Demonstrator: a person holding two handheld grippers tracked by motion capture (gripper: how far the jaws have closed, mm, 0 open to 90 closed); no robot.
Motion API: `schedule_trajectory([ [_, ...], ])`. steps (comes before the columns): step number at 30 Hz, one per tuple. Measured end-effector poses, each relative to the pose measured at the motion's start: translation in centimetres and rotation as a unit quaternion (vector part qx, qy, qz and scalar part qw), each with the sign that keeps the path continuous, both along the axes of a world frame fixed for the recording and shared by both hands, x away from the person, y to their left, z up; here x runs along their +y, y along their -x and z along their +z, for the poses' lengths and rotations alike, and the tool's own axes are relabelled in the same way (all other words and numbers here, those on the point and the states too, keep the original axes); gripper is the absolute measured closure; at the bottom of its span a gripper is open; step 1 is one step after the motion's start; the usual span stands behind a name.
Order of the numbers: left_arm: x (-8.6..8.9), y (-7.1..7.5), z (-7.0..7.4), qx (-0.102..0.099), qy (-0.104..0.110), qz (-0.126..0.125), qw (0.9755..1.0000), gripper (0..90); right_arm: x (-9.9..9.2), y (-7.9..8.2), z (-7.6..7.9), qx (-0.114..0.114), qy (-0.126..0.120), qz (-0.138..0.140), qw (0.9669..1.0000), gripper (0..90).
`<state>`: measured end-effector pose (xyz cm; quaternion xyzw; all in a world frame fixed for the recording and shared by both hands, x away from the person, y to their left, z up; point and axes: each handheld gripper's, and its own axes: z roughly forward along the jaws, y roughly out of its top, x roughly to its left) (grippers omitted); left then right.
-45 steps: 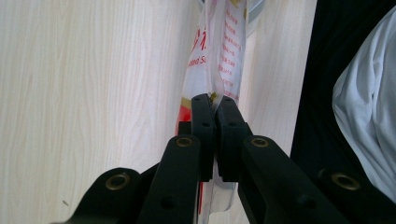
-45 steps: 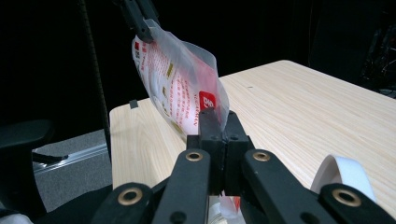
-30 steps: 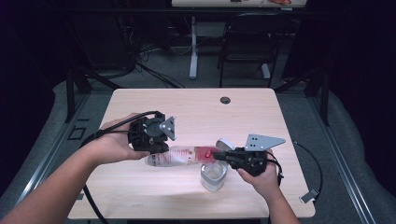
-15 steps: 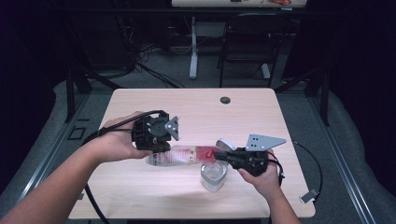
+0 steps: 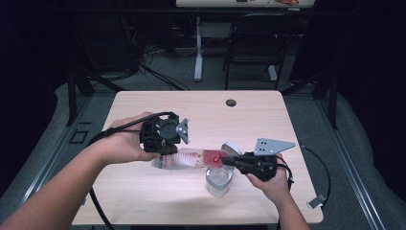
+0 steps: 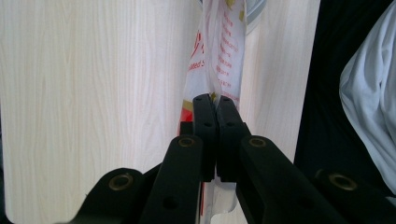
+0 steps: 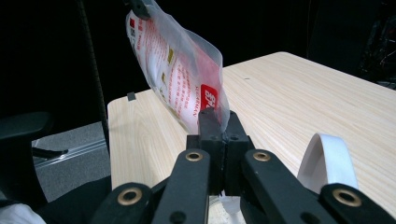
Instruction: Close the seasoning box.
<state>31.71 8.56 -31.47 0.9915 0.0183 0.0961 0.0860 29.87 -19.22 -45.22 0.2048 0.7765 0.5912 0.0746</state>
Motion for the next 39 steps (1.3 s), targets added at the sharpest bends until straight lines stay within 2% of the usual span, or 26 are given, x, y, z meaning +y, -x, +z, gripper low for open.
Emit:
schedule_trajectory([
  [19, -0.61, -0.11, 0.30, 0.000, -0.015, -0.006, 0.9999, 89.8, -0.19, 0.08, -0.15, 0.002, -0.001, -0.002, 1.0000, 90.0],
  [39, -0.83, -0.26, 0.36, 0.007, -0.017, -0.003, 0.9998, 89.8, -0.16, 0.15, -0.10, -0.004, 0.004, -0.009, 0.9999, 90.0],
])
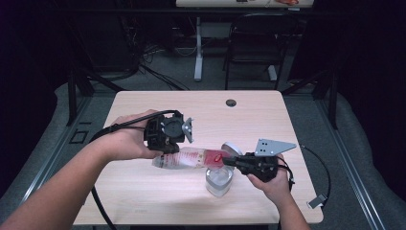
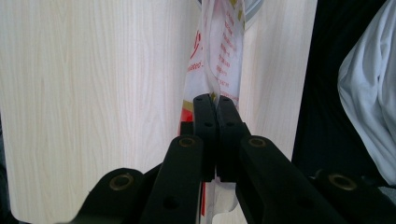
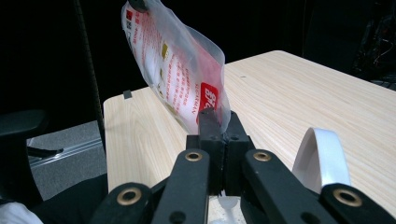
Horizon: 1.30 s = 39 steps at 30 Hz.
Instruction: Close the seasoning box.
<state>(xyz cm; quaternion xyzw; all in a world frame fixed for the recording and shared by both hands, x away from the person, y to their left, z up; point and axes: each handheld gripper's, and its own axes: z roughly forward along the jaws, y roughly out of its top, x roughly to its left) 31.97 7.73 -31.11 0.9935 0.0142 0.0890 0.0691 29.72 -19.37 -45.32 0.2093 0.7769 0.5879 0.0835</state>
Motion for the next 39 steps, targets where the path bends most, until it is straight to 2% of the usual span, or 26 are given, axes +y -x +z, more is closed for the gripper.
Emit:
schedule_trajectory([
  [15, -0.04, -0.09, 0.06, 0.002, 0.000, -0.002, 1.0000, 89.8, 0.04, 0.16, 0.16, -0.007, 0.012, -0.009, 0.9999, 88.3],
  [25, -0.03, -0.07, 0.05, 0.002, 0.000, -0.001, 1.0000, 89.8, 0.20, 0.15, 0.24, -0.014, 0.017, -0.021, 0.9995, 77.8],
  [31, 0.02, -0.10, -0.01, 0.001, 0.001, -0.001, 1.0000, 89.9, 0.39, 0.16, 0.29, -0.011, 0.013, -0.019, 0.9997, 73.2],
  [34, -0.06, -0.11, -0.05, -0.003, -0.001, -0.004, 1.0000, 89.9, 0.45, 0.20, 0.25, -0.014, 0.012, -0.026, 0.9995, 74.7],
  [39, -0.09, -0.10, -0.02, -0.004, 0.003, -0.003, 1.0000, 89.9, 0.27, 0.25, 0.22, -0.019, 0.017, -0.030, 0.9992, 87.3],
])
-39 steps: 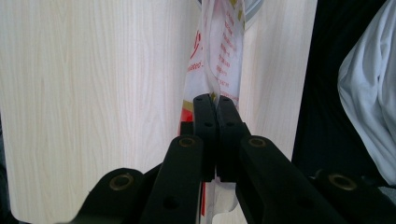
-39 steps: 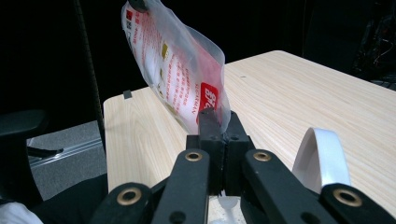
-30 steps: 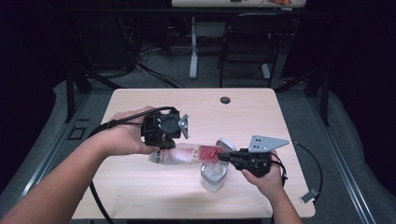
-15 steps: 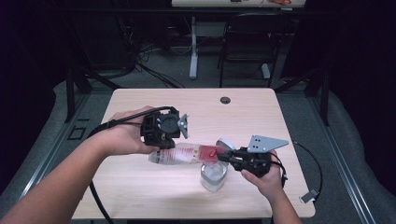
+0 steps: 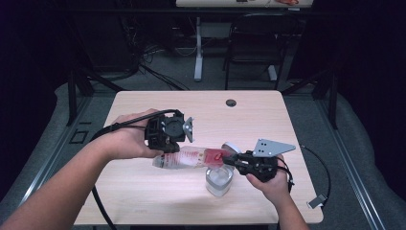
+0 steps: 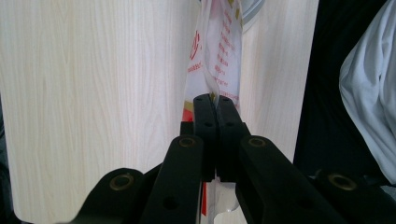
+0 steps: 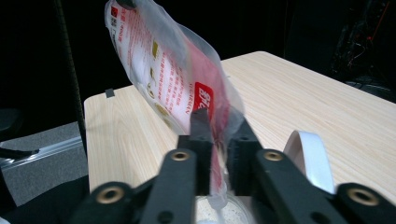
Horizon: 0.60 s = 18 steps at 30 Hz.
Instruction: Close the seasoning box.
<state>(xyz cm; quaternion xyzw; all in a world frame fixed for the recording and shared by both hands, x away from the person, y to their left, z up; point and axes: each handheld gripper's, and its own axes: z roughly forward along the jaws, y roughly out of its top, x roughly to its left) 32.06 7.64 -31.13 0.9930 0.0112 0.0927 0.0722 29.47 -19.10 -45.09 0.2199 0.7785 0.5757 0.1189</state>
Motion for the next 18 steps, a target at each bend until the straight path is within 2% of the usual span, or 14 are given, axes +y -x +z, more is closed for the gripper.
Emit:
schedule_trajectory([
  [4, -0.17, -0.03, 0.15, -0.002, -0.010, -0.004, 0.9999, 89.9, 0.00, 0.00, -0.01, 0.001, 0.004, 0.005, 1.0000, 89.4],
  [12, -0.43, 0.08, 0.16, -0.004, -0.008, -0.002, 1.0000, 89.9, -0.06, -0.01, 0.00, 0.004, 0.013, 0.008, 0.9999, 89.7],
  [16, -0.62, 0.08, 0.32, -0.005, -0.016, -0.004, 0.9998, 89.9, -0.15, -0.04, -0.06, 0.006, 0.012, 0.009, 0.9999, 89.7],
  [18, -0.65, 0.09, 0.26, -0.006, -0.011, -0.004, 0.9999, 89.9, -0.18, -0.05, -0.07, 0.007, 0.012, 0.010, 0.9999, 89.7],
])
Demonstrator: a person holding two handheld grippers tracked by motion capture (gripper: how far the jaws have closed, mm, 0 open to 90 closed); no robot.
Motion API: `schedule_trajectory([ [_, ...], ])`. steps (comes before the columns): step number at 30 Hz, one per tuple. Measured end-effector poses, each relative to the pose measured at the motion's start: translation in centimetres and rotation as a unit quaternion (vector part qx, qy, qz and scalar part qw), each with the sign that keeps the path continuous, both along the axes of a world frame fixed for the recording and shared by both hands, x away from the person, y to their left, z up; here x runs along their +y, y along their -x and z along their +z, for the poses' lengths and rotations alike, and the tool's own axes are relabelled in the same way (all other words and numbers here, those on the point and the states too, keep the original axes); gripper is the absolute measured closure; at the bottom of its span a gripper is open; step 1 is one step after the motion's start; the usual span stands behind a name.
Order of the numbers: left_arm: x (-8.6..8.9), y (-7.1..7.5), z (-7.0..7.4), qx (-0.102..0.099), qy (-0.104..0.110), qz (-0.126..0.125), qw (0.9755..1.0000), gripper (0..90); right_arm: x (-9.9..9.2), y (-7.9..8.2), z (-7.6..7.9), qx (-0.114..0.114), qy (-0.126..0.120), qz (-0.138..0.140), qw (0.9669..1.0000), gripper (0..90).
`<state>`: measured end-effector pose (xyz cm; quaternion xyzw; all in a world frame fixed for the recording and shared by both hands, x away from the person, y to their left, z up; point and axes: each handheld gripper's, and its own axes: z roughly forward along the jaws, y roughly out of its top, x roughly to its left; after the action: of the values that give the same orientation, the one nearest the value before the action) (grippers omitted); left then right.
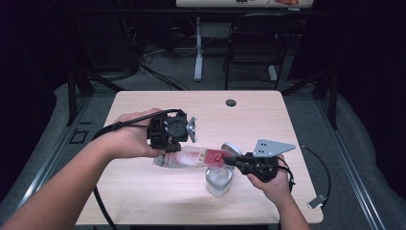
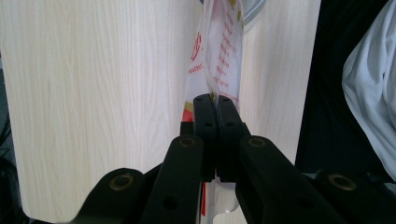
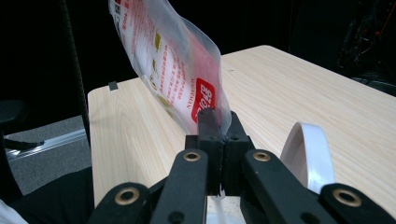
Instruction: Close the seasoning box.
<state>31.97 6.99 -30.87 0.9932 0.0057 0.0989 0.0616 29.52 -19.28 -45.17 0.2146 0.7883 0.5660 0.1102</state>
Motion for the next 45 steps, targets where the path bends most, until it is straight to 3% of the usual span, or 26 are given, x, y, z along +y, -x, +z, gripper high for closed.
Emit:
schedule_trajectory([
  [23, -1.4, 0.4, 0.4, 0.006, -0.012, -0.011, 0.9998, 90.0, -0.8, 0.8, 0.4, 0.008, 0.022, 0.008, 0.9997, 89.9],
  [31, -2.7, 0.5, 0.1, 0.009, -0.018, -0.025, 0.9995, 90.0, -1.9, 1.0, -0.2, 0.016, 0.015, -0.001, 0.9998, 89.9],
  [45, -2.9, 0.0, -0.8, 0.019, -0.003, -0.024, 0.9995, 89.9, -2.5, 1.1, -0.8, 0.024, 0.015, -0.008, 0.9996, 90.0],
])
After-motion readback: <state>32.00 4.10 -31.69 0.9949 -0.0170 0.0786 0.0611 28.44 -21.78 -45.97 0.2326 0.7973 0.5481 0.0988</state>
